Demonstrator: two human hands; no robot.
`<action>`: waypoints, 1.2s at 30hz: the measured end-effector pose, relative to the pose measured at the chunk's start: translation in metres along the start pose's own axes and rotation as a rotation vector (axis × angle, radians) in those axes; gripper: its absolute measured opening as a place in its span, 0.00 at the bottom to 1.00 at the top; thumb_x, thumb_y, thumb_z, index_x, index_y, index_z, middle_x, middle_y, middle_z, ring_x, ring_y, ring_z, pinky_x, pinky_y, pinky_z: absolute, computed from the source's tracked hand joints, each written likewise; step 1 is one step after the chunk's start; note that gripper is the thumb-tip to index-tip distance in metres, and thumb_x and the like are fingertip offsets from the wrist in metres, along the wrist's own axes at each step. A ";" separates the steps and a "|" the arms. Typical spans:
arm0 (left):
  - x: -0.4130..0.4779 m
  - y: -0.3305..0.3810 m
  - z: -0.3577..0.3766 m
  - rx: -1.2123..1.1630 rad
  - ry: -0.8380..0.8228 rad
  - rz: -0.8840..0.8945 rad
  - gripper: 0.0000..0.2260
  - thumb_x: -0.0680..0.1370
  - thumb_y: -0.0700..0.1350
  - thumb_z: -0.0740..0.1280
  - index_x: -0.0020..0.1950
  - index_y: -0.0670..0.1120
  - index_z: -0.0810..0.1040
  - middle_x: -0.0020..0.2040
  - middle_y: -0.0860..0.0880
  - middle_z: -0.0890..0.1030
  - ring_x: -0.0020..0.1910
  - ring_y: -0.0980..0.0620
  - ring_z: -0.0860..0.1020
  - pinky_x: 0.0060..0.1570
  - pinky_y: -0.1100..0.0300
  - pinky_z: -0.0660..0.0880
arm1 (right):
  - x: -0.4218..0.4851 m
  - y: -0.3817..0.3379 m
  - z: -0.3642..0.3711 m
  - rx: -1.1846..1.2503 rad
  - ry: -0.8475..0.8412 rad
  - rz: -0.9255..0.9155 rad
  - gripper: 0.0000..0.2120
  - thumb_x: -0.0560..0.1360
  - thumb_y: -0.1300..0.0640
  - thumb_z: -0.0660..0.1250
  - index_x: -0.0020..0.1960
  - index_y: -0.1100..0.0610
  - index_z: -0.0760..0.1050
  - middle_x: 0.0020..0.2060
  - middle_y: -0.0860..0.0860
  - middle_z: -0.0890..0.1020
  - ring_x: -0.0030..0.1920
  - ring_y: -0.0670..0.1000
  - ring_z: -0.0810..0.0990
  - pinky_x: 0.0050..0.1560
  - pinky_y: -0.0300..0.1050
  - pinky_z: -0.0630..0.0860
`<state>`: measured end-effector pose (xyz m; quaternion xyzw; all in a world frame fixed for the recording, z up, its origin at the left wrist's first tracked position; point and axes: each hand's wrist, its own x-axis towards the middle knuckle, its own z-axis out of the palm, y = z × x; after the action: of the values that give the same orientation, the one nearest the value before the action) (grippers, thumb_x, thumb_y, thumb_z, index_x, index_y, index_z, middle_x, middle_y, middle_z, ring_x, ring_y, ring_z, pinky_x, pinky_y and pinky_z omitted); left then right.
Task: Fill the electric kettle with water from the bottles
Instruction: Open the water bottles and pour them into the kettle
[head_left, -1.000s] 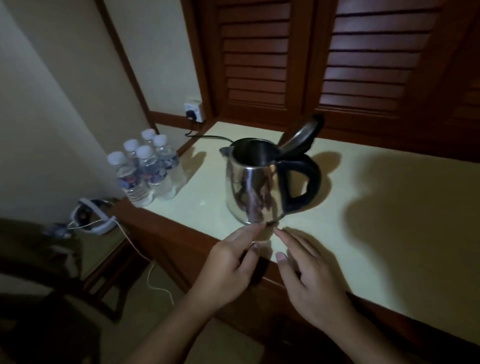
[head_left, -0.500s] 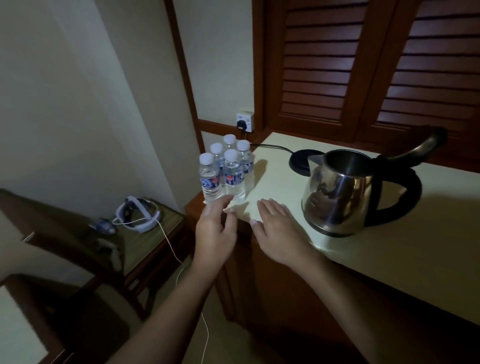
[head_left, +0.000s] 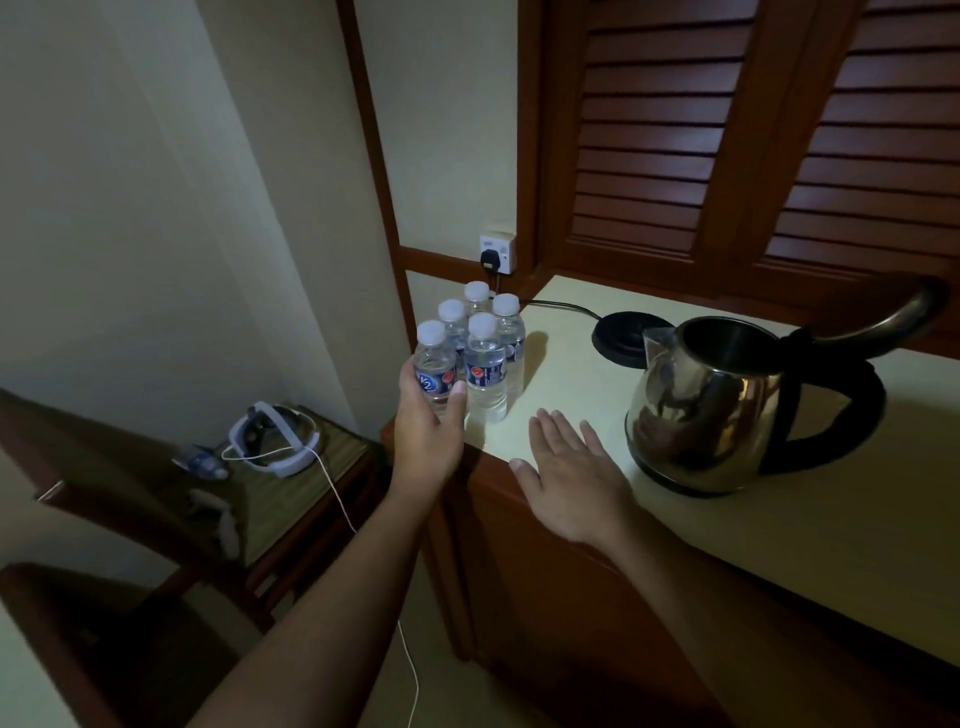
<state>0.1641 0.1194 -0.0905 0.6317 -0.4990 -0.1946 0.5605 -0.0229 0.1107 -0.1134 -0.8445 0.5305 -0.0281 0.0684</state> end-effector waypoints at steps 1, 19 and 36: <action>0.001 -0.001 0.001 0.007 0.000 0.009 0.27 0.84 0.47 0.68 0.81 0.50 0.61 0.68 0.57 0.76 0.64 0.60 0.77 0.65 0.59 0.74 | 0.000 0.000 0.000 -0.001 0.005 -0.002 0.34 0.83 0.38 0.38 0.83 0.56 0.42 0.83 0.51 0.44 0.82 0.48 0.39 0.81 0.54 0.39; -0.081 0.069 0.003 -0.105 -0.312 0.225 0.25 0.75 0.46 0.80 0.69 0.56 0.75 0.60 0.59 0.83 0.59 0.59 0.82 0.54 0.69 0.77 | -0.063 0.012 -0.125 0.487 0.633 -0.225 0.18 0.77 0.39 0.67 0.60 0.49 0.81 0.40 0.43 0.75 0.36 0.46 0.75 0.36 0.40 0.73; -0.077 0.118 0.058 -0.203 -0.939 0.257 0.22 0.79 0.41 0.71 0.73 0.48 0.75 0.61 0.55 0.85 0.63 0.55 0.82 0.60 0.65 0.75 | -0.136 0.088 -0.211 0.175 0.216 -0.297 0.11 0.79 0.64 0.67 0.58 0.52 0.80 0.52 0.46 0.79 0.54 0.46 0.76 0.57 0.52 0.74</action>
<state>0.0359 0.1695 -0.0255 0.3516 -0.7499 -0.4350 0.3533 -0.1857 0.1777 0.0859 -0.8963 0.3999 -0.1741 0.0795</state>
